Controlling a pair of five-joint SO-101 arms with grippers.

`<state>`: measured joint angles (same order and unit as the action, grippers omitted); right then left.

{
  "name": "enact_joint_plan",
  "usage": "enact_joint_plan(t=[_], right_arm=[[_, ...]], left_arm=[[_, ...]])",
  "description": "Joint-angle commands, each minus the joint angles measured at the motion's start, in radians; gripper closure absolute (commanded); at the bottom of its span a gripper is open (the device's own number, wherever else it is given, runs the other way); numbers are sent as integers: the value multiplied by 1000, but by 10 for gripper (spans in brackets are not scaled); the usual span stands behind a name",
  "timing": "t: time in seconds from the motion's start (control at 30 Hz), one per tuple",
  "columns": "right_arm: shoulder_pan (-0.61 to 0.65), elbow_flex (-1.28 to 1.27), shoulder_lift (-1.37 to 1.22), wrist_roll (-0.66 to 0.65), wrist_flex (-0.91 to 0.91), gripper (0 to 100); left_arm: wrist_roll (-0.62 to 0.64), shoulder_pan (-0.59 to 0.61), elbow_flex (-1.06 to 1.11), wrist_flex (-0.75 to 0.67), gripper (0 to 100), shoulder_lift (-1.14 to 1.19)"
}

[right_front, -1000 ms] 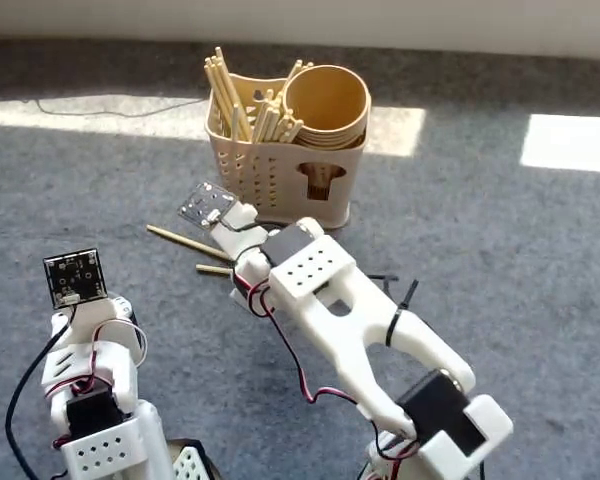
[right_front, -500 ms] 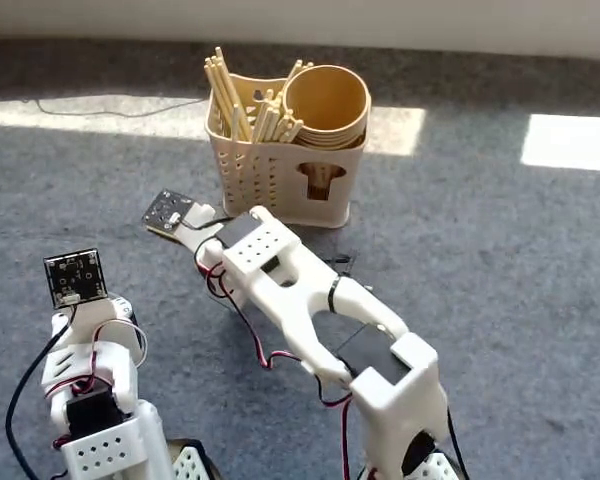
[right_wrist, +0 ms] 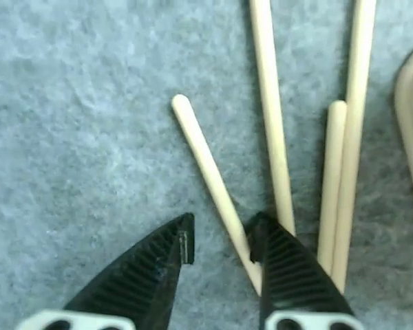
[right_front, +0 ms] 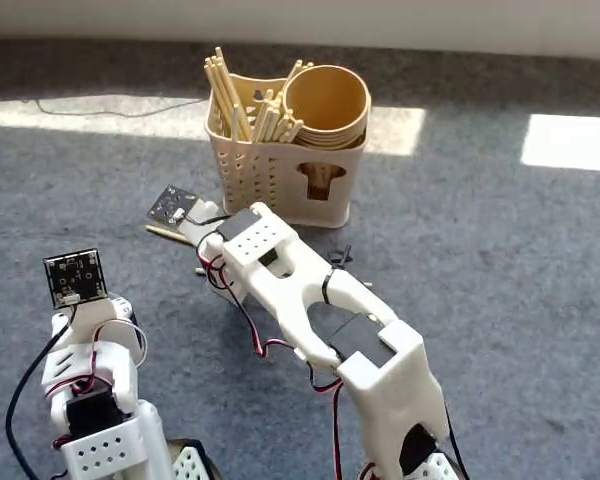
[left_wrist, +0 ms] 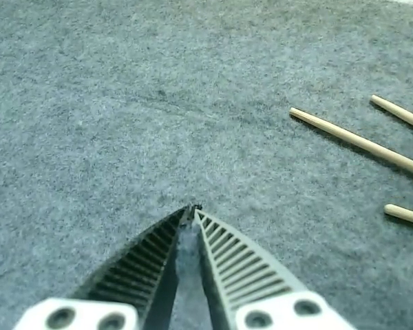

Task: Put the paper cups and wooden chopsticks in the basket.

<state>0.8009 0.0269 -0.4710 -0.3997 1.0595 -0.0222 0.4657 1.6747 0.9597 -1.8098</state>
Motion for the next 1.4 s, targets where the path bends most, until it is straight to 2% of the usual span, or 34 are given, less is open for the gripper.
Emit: enact_joint_plan(t=[0.0, 0.3, 0.43, 0.97, 1.07, 1.2, 1.37], right_arm=[[-12, 16, -1, -3, -7, 998], [4, 82, 44, 11, 168, 993], [7, 104, 122, 126, 228, 993], [-38, 105, 564, 362, 229, 993], [-42, 105, 656, 423, 153, 993], [-47, 105, 768, 427, -5, 993], [-58, 105, 835, 282, -147, 993]], left_arm=[[-6, 8, 13, 2, 989, -7], [-6, 7, 13, -3, 989, -7], [-6, 5, 13, -3, 989, -7], [-6, 4, 13, -5, 989, -7], [-6, 4, 13, -5, 989, -7], [-6, 4, 13, -5, 989, -7], [-6, 4, 13, -5, 989, -7]])
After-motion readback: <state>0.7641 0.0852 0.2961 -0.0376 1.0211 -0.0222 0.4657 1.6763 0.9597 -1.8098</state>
